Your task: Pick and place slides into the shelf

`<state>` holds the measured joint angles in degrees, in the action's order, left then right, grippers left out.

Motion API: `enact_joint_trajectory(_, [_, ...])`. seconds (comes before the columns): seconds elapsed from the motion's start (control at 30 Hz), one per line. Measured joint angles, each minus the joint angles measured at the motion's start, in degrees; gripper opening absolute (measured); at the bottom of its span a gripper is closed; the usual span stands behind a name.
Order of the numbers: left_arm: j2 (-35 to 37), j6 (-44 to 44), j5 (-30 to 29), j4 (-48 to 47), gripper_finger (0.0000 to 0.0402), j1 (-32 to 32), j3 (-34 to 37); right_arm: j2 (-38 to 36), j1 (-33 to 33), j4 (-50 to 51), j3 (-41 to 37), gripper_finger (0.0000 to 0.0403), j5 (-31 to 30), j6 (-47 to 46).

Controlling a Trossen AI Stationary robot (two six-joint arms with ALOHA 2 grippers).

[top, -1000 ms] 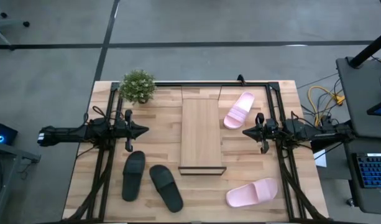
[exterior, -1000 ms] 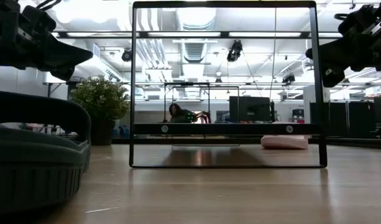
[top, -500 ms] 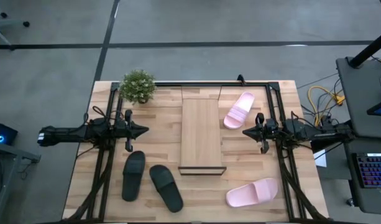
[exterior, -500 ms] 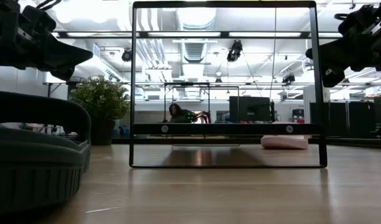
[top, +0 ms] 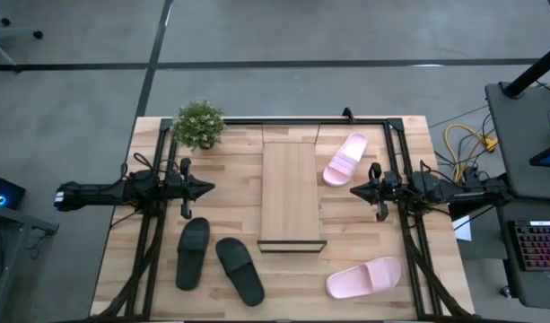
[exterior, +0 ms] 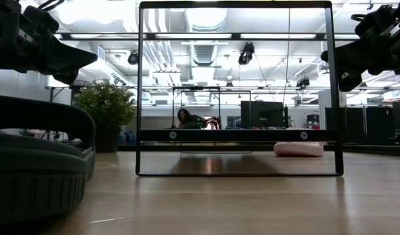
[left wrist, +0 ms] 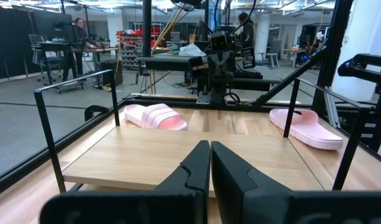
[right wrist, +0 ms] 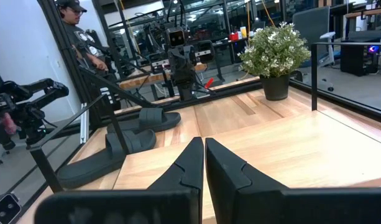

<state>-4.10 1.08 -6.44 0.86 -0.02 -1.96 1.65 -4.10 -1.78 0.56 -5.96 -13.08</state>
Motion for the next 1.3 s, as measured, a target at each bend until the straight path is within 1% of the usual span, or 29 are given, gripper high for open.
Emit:
enact_joint_trajectory(0.3, [-0.02, 0.0, -0.06, 1.28, 0.0, -0.01, 0.0, 0.0, 0.0, -0.33, 0.0, 0.0009, -0.09, 0.0])
enact_joint_trajectory(0.4, [0.04, 0.02, -1.42, 2.02, 0.0, -0.01, -0.04, 0.0, 0.01, -0.56, 0.0, 0.0009, -0.09, -0.64])
enact_joint_trajectory(0.5, [0.25, 0.12, -1.54, 2.0, 0.0, -0.01, -0.04, 0.0, 0.0, -0.57, 0.0, 0.0009, -0.26, -7.72])
enact_joint_trajectory(0.57, [0.1, 0.84, -1.54, 2.0, 0.0, -0.01, -0.04, 0.0, 0.02, -0.55, 0.0, 0.0009, -2.1, -12.09])
enact_joint_trajectory(0.63, [0.09, 3.55, -1.9, 2.52, 0.0, -0.01, -0.04, 0.0, 0.02, -0.56, 0.0, 0.0009, -3.58, -15.82])
enact_joint_trajectory(0.7, [0.09, 6.71, -3.58, 4.84, 0.0, -0.03, -0.04, 0.0, 0.02, -0.57, 0.0, 0.0009, -4.35, -18.69])
enact_joint_trajectory(0.87, [0.11, 17.15, -7.66, 11.78, 0.0, -0.03, -0.04, 0.0, 0.02, -0.68, 0.0, 0.0009, -4.59, -28.05])
enact_joint_trajectory(0.97, [0.09, 20.89, -9.2, 15.09, 0.0, -0.01, -0.04, 0.0, 0.02, -1.13, 0.0, 0.0009, -4.58, -33.49])
enact_joint_trajectory(1.03, [-0.2, 21.0, -9.29, 17.27, 0.0, 0.01, -0.04, 0.02, 0.02, -3.39, 0.0, 0.0009, -4.54, -34.82])
enact_joint_trajectory(1.1, [-0.56, 20.93, -9.3, 19.77, 0.0, 0.01, -0.04, 0.0, 0.02, -7.68, 0.0, 0.0009, -4.57, -34.63])
enact_joint_trajectory(1.3, [-2.46, 20.68, -9.53, 28.94, 0.0, 0.01, -0.04, -0.02, 0.02, -22.55, 0.0, 0.0009, -4.59, -30.5])
